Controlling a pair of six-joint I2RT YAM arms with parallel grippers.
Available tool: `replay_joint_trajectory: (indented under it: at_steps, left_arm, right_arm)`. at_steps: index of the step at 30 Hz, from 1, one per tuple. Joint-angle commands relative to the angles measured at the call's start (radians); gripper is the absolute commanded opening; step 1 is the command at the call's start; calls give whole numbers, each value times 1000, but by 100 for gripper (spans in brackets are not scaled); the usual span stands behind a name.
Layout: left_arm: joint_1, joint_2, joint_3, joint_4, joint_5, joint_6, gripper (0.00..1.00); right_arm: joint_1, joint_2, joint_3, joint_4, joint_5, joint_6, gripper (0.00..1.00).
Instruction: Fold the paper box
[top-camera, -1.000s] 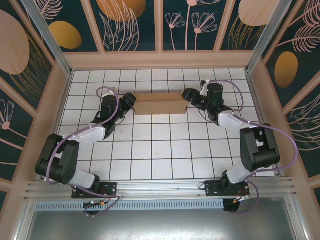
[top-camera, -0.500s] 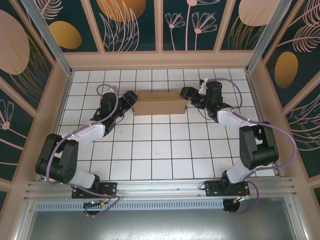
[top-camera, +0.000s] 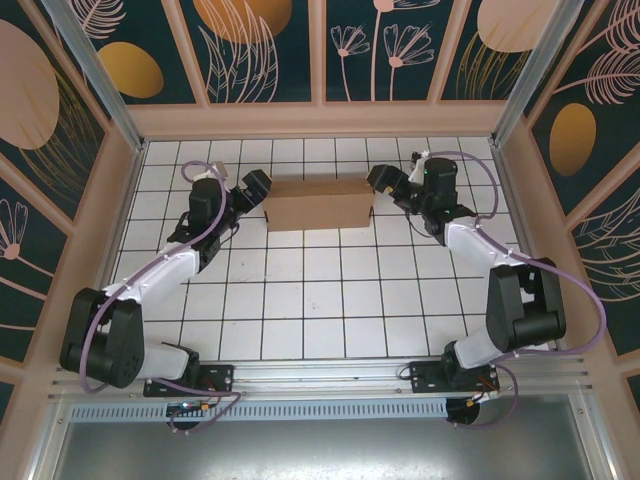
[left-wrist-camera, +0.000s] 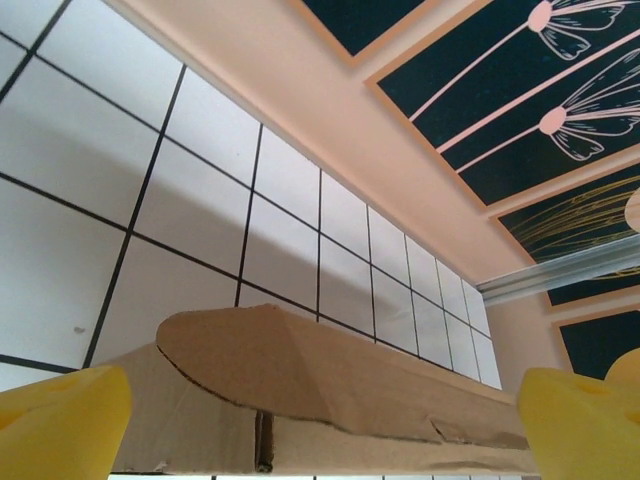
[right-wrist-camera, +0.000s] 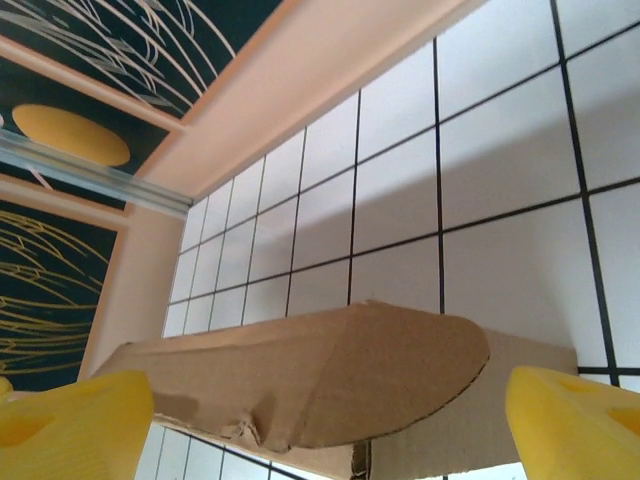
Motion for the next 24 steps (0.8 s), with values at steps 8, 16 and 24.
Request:
replay_joint_trajectory:
  at_steps: [8, 16, 24]
  left_arm:
    - [5, -255, 54, -249, -310, 361, 99]
    - [6, -428, -3, -156, -335, 705, 94]
    - [5, -430, -32, -93, -40, 886, 99]
  right_arm:
    - [-84, -222, -8, -91, 218, -113, 92]
    - [-95, -393, -129, 128, 310, -300, 80]
    - [-89, -412, -128, 212, 95, -602, 76]
